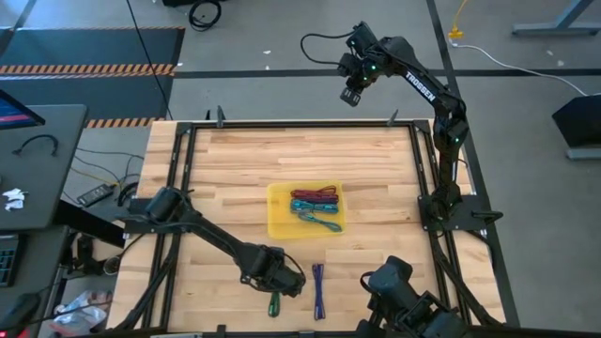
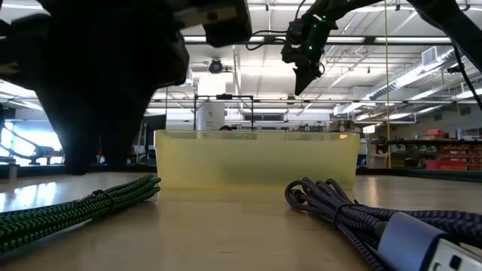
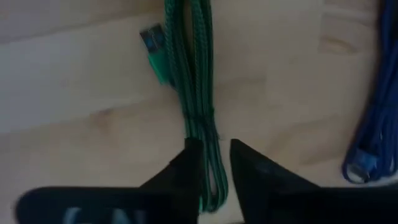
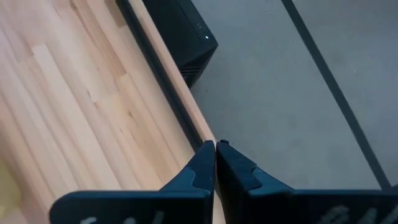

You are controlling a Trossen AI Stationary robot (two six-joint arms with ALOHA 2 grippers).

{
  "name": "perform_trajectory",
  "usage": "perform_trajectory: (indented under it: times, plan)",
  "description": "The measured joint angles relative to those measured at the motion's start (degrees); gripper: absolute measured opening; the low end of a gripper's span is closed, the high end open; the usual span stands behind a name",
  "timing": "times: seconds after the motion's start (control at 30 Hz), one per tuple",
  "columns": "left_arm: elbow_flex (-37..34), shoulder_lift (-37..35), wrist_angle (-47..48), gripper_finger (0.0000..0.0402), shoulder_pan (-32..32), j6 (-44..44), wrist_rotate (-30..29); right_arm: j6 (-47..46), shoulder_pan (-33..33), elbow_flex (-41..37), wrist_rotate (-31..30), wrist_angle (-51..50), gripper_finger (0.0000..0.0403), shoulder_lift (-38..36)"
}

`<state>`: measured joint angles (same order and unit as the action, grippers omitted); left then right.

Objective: Pick and place USB-C Cables
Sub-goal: Put the green charger cable into the yellow bin

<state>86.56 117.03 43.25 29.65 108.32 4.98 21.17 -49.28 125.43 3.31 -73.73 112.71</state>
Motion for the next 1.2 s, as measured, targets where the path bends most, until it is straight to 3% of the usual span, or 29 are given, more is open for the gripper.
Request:
perform_trajectory:
  times: [0.27, 0.43, 0.57, 0.77, 1.0, 1.2]
  plan:
    - [0.0, 3.7, -0.6, 0.019, 0.1, 1.8, -0.8, 0.0, 0.0, 0.0, 4.2, 0.0, 0.002, 0.0]
    - [0.3, 5.3, -1.7, 0.0221, -0.6, 2.4, -0.5, 0.0, 0.0, 0.0, 4.3, 0.0, 0.002, 0.0]
    - [0.2, 5.4, -1.0, 0.0182, -1.6, 1.9, 0.7, 0.0, 0.0, 0.0, 4.3, 0.0, 0.002, 0.0]
    - [0.1, 5.3, -1.5, 0.003, -3.3, -4.1, 3.9, 0.0, 0.0, 0.0, 4.3, 0.0, 0.002, 0.0]
    - [-0.3, 2.5, -0.8, 0.003, -4.5, -8.6, 2.8, 0.0, 0.0, 0.0, 4.3, 0.0, 0.002, 0.0]
    - [8.7, -6.9, 9.8, 0.003, -3.9, -11.2, -8.9, 0.0, 0.0, 0.0, 4.3, -0.1, 0.002, 0.0]
